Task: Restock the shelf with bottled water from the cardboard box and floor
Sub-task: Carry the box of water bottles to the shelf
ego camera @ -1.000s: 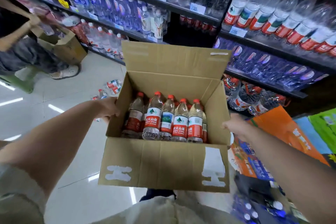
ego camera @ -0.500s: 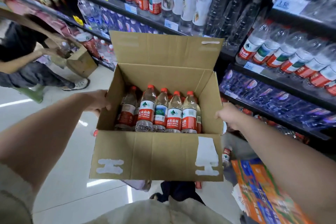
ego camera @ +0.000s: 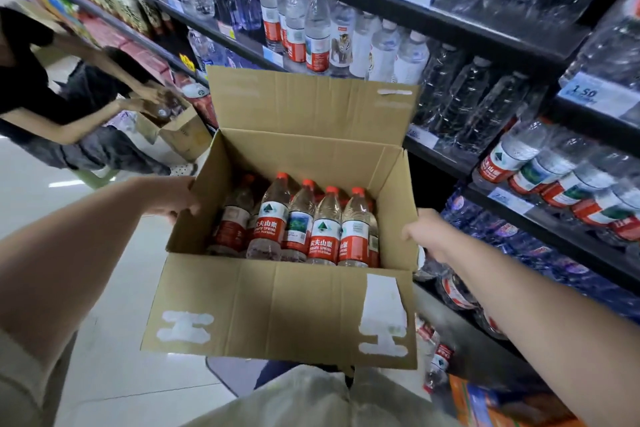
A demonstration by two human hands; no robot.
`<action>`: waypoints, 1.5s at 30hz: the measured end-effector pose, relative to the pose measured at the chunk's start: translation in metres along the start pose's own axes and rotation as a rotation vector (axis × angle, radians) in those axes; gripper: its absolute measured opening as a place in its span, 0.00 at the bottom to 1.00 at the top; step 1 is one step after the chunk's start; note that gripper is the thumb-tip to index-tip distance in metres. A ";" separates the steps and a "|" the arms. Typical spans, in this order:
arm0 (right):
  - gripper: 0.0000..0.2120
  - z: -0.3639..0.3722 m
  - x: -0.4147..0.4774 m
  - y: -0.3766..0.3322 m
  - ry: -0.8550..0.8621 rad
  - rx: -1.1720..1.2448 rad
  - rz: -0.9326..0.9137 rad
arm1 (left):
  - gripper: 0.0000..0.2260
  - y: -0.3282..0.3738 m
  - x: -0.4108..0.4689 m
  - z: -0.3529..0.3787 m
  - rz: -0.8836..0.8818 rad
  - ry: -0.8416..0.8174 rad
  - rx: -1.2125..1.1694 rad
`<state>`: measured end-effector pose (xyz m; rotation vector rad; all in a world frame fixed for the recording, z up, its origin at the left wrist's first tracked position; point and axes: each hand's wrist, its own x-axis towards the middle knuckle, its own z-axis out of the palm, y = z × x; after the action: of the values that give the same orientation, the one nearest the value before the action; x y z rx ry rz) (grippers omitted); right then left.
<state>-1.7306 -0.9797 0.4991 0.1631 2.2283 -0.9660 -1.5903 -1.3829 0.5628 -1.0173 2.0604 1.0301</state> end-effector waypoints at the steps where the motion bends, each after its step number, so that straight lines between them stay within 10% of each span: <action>1: 0.13 -0.002 0.002 -0.005 0.002 -0.009 0.004 | 0.25 0.005 0.002 -0.005 -0.001 0.002 0.000; 29: 0.08 0.060 0.076 0.013 0.206 0.237 0.380 | 0.15 0.111 0.241 -0.029 0.210 -0.156 0.347; 45: 0.18 0.178 0.109 0.113 0.184 0.438 0.473 | 0.20 0.026 0.356 0.058 0.170 -0.279 0.439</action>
<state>-1.6733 -1.0365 0.2757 0.9623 1.9623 -1.1818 -1.7862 -1.4520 0.2662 -0.4560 2.0351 0.7026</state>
